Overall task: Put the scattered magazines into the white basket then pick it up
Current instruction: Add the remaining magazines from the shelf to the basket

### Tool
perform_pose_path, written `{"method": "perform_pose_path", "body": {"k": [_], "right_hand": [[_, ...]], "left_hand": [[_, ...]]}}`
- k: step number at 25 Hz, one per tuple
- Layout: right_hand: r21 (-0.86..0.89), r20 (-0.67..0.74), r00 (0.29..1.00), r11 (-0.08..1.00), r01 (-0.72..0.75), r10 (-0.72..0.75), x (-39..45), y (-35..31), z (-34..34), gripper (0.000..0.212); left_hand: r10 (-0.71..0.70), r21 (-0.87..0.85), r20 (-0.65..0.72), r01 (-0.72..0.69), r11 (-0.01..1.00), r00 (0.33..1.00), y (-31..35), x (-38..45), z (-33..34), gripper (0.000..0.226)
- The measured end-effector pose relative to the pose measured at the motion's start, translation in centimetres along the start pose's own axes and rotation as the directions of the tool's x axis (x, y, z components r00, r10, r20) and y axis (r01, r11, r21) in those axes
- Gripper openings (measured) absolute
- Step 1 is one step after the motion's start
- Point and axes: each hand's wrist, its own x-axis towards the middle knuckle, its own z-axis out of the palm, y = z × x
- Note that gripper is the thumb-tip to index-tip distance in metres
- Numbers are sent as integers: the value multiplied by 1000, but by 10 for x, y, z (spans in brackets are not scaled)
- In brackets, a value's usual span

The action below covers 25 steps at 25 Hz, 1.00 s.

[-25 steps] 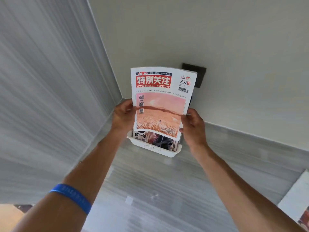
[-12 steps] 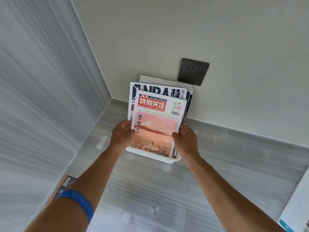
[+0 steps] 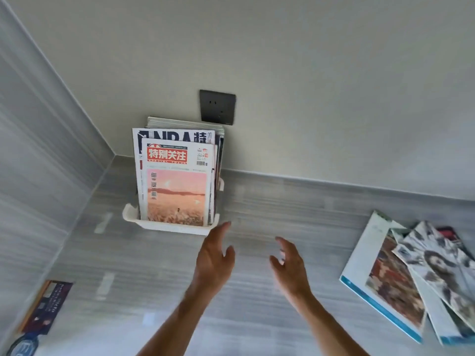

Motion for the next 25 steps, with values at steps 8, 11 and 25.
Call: {"method": "perform_pose_path", "body": {"k": [8, 11, 25], "right_hand": [[-154, -224, 971, 981, -120, 83, -31, 118, -167, 42], [-159, -295, 946, 969, -190, 137, -33, 156, -223, 43], [-639, -342, 926, 683, -354, 160, 11, 271, -305, 90]], "left_hand": [[7, 98, 460, -59, 993, 888, 76, -28, 189, 60], [-12, 317, 602, -225, 921, 799, 90, -41, 255, 62], [-146, 638, 724, -572, 515, 675, 110, -30, 336, 85]]}}
